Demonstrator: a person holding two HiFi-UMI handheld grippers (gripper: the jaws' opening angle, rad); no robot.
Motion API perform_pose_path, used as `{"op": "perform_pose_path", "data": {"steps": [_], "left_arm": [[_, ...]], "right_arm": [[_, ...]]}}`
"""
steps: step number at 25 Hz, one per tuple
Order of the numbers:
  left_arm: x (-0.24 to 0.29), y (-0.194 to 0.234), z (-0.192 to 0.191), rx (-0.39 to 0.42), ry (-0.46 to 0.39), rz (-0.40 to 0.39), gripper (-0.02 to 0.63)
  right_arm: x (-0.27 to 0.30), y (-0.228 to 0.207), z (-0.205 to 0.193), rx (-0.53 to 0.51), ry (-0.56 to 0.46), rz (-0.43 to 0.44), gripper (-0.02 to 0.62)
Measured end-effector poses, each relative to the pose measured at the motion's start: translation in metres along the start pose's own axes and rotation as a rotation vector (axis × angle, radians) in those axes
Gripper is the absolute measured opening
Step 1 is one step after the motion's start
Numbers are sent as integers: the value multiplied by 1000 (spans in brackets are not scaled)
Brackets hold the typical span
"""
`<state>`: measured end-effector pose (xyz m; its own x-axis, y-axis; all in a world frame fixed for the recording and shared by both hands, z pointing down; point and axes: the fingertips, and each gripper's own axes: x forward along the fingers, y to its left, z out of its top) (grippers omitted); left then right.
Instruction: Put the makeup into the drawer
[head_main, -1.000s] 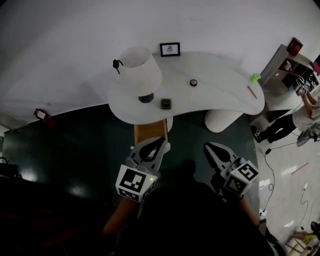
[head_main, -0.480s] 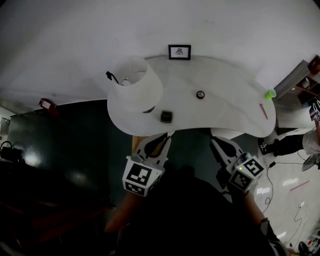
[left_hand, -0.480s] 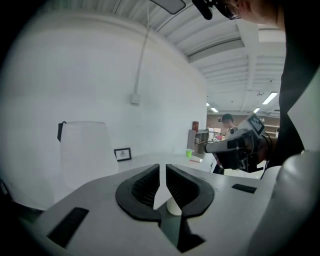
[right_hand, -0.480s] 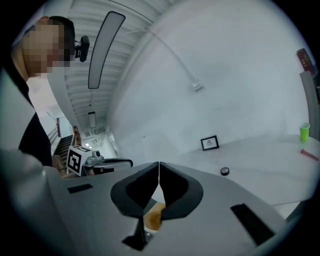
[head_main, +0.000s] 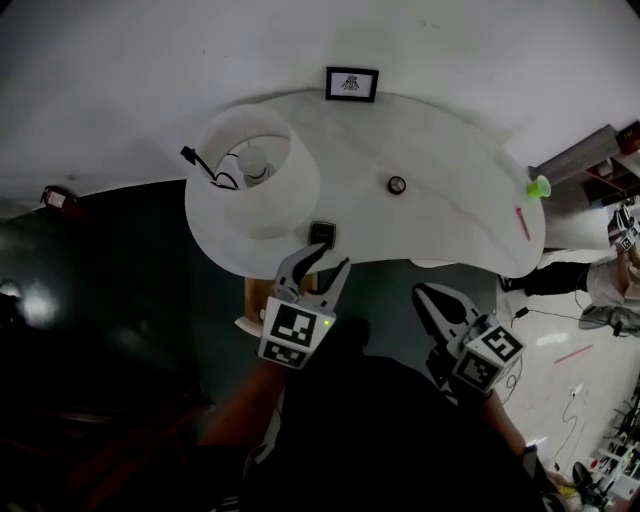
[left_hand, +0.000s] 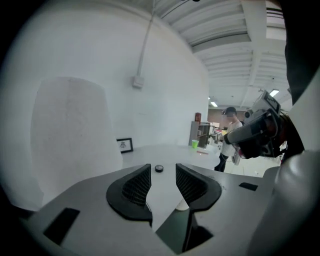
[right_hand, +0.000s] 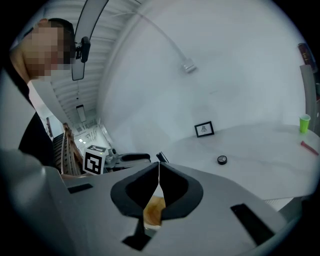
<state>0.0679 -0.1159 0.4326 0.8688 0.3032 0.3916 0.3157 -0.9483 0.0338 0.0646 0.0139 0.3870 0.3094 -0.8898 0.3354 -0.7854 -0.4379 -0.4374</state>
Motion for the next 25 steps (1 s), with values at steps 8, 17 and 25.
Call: {"op": "perform_pose_path", "data": {"steps": [8,17,25], "left_arm": [[42,41,-57,-91,74,71,207],[76,42,-115,-121,226,79,275],[92,63,-142,-176,276,200,301]], "right_arm": [[17,-7,-10,72,40,-30,16],[30,1,-15,34,75,-27,17],[7,3,0,-26,31,-112,17]]}}
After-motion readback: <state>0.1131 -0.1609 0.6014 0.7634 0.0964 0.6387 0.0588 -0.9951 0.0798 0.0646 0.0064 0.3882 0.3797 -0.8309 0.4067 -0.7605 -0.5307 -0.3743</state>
